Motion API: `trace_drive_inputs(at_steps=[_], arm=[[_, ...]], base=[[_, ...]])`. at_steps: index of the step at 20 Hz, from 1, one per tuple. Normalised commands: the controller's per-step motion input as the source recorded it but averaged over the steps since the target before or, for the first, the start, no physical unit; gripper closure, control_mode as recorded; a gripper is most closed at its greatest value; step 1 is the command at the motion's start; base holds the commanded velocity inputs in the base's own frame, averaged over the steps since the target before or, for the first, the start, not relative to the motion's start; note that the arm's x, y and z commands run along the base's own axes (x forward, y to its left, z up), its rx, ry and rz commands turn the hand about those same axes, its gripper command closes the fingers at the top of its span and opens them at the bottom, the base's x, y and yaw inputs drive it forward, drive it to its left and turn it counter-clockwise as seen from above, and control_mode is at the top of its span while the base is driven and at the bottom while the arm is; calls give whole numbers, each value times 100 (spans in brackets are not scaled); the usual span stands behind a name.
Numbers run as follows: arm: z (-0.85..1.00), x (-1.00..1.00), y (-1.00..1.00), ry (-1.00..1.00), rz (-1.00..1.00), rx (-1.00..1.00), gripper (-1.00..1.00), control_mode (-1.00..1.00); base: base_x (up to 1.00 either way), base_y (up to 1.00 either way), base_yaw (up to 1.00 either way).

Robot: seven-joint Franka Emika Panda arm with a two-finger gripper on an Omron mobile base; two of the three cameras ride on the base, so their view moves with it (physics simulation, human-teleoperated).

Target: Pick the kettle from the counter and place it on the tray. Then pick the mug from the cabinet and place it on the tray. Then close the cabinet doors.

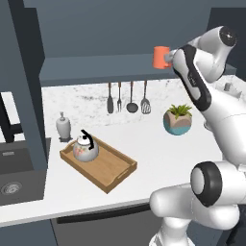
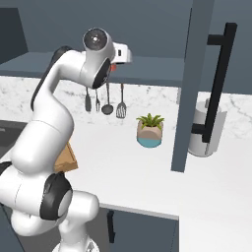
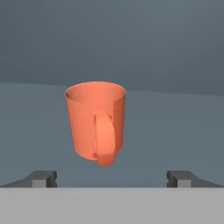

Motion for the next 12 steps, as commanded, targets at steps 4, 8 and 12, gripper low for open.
trace_drive_inputs(at_steps=[4, 8, 12], arm=[[11, 21, 0, 3, 11, 5, -100, -100], [4, 20, -3, 0, 8, 0, -100, -100], [3, 15, 0, 2, 5, 0, -100, -100]], base=[[0, 0, 0], [0, 0, 0], [0, 0, 0]])
